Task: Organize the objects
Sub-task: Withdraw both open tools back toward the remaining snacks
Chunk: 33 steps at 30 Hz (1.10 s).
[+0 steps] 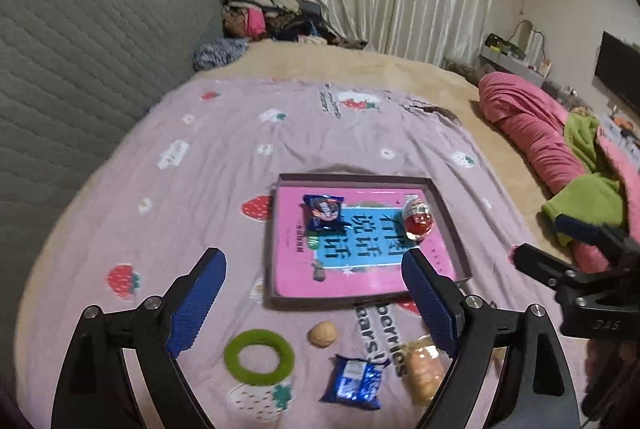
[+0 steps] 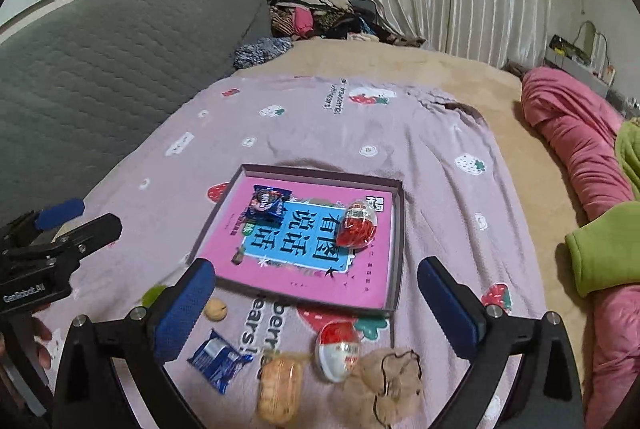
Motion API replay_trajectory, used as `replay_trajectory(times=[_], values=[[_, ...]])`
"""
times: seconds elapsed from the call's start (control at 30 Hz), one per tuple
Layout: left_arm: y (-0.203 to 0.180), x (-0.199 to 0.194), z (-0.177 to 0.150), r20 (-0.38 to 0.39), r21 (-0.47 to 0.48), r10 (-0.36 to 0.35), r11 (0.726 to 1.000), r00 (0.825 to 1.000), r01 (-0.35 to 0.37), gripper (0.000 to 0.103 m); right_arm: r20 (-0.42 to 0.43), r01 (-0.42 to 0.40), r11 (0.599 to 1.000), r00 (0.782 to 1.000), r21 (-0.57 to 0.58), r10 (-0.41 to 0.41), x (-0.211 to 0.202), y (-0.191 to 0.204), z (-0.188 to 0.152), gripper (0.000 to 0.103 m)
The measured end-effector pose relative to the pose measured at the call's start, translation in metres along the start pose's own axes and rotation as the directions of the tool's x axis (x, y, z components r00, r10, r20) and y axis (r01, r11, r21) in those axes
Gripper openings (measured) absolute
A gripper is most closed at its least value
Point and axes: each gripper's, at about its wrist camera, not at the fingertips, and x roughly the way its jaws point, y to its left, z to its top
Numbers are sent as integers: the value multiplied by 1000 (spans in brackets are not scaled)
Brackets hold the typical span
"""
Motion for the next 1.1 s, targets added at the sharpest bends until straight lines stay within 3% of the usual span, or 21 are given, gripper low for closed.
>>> replay_trajectory(times=[0.17, 0.5, 0.93, 1.1], values=[[4, -20, -14, -9, -13, -29, 999, 1000, 29, 90, 39, -2, 1000, 999, -1, 2, -29, 8, -13, 102], [9, -38, -50, -26, 6, -22, 1000, 999, 22, 90, 101, 33, 999, 995, -43, -29, -71, 28, -41, 102], [17, -55, -89, -31, 34, -17, 999, 999, 18, 90, 137, 56, 997, 989, -55, -48, -95, 47, -84, 102], [24, -53, -106, -39, 27, -37, 999, 999, 38, 90, 147, 108, 990, 985, -86, -95, -95, 56, -101, 102]])
